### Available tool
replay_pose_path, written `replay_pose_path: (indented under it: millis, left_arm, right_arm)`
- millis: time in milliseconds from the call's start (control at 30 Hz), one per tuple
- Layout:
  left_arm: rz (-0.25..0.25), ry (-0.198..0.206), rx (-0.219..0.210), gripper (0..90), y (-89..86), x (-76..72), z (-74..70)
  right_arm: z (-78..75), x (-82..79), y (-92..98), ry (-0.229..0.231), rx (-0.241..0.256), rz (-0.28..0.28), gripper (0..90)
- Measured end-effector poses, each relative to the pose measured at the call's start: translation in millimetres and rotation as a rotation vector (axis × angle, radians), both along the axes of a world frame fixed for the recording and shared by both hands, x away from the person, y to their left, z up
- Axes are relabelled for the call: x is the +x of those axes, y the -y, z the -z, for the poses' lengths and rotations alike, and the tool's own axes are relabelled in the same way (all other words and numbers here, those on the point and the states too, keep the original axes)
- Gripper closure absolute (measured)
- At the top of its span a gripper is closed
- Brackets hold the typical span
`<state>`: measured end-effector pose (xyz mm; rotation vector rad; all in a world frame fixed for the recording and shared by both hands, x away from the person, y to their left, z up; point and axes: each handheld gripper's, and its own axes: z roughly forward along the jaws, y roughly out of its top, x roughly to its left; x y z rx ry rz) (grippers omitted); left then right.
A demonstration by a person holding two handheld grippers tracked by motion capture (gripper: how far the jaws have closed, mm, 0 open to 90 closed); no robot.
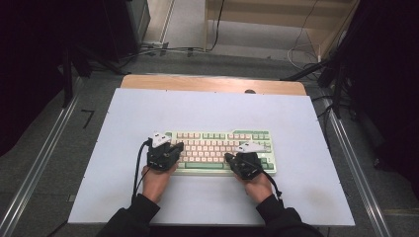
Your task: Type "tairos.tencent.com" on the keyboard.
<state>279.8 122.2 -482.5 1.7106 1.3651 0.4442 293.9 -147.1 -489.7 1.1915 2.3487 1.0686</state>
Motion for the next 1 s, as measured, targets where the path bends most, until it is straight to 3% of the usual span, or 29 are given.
replay_pose_path:
  millis: [300, 1000]
  left_arm:
    - [-0.004, 0.002, -0.001, 90.0, -0.1, 0.2, -0.2]
    - [0.008, -0.001, 0.003, 90.0, 2.8, -0.5, 0.7]
  right_arm:
    - [-17.2, 0.1, 1.0, 0.032, 0.054, 0.005, 87.4]
    - [-19.5, 13.3, -13.6, 0.049, 0.068, 0.005, 87.4]
